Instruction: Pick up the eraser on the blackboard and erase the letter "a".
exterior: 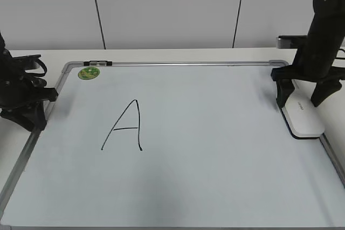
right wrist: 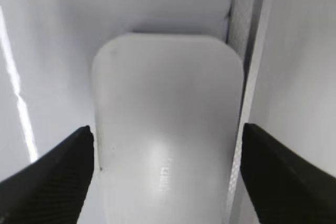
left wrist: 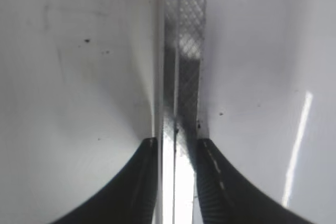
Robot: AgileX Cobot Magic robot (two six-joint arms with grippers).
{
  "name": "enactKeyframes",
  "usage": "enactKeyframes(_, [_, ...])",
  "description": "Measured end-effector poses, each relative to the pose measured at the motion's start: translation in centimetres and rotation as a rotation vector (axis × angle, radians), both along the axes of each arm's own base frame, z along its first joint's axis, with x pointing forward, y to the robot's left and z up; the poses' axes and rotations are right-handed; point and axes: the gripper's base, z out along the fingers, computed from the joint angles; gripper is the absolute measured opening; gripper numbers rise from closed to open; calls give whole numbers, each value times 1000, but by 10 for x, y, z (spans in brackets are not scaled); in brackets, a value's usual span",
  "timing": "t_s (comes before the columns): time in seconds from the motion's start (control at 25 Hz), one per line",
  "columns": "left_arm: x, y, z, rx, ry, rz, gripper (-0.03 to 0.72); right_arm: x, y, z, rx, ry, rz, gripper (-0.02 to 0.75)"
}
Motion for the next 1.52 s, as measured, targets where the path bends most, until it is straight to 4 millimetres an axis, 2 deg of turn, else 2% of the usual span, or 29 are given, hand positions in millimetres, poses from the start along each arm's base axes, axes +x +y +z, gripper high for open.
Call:
enactKeyframes(0.16, [10, 0, 12, 1, -12, -12, 260, 6, -1, 13, -9, -48, -2, 652])
enactKeyframes(0.4, [20, 2, 40, 29, -61, -37, 551, 2, -2, 38, -18, -101, -2, 652])
enactKeyframes(0.48, [17, 3, 52, 43, -76, -42, 614, 0, -2, 48, -17, -119, -7, 652])
enactKeyframes(0.56, [14, 3, 61, 50, -74, -46, 641, -3, -2, 60, -15, -146, -11, 652])
enactKeyframes(0.72, [7, 1, 74, 49, -55, -58, 636, -10, -1, 84, 1, -199, -41, 650])
enactKeyframes(1.0, [-6, 1, 97, 47, -36, -65, 558, -31, 3, 127, 49, -281, -68, 596])
enactKeyframes(1.12, [-14, 1, 120, 51, -80, -67, 552, -42, 5, 139, 77, -297, -74, 594])
enactKeyframes(1.32, [-42, 5, 180, 84, -228, -71, 545, -65, 8, 148, 115, -290, -81, 588])
enactKeyframes(1.4, [-60, 5, 203, 87, -286, -69, 538, -75, 10, 151, 139, -288, -85, 588])
enactKeyframes(1.52, [-92, 6, 222, 92, -337, -67, 533, -91, 13, 157, 161, -287, -85, 587])
